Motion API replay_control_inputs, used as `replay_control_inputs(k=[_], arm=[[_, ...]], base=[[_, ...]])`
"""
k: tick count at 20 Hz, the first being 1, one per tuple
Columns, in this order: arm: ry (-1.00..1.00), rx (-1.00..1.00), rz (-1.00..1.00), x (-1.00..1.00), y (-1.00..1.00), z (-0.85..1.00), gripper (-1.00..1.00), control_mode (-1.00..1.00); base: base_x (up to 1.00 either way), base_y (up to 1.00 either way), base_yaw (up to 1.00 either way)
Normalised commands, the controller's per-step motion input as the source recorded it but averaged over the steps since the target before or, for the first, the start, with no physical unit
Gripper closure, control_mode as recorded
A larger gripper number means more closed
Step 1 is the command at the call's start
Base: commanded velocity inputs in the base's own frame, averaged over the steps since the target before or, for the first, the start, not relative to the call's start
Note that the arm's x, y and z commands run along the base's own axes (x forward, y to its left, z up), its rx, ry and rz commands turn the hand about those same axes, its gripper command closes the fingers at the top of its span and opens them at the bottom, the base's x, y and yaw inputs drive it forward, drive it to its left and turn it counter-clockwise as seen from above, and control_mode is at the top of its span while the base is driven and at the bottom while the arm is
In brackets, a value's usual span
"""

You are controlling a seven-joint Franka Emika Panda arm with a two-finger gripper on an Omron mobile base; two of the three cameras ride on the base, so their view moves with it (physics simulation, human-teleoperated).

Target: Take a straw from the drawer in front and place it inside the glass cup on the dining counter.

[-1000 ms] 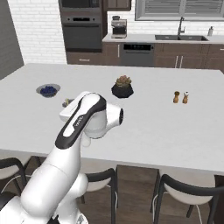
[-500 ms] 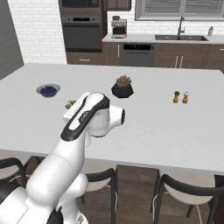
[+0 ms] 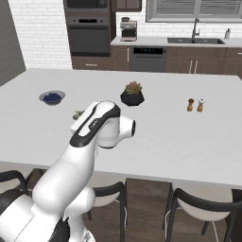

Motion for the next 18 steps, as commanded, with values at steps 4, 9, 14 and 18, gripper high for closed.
replay_control_inputs(k=[4,9,14,18], arm=[[0.00,0.00,0.00,0.10,0.00,-0.19,1.00,-1.00],[0.00,0.00,0.00,0.16,0.00,-0.18,1.00,-1.00],[0.00,0.00,0.00,0.25,0.00,-0.14,1.00,-1.00],[0.00,0.00,0.00,0.21,0.00,-0.09,1.00,-1.00]], base=[[0.00,0.00,0.00],[0.00,0.00,0.00],[0.00,0.00,0.00],[0.00,0.00,0.00]])
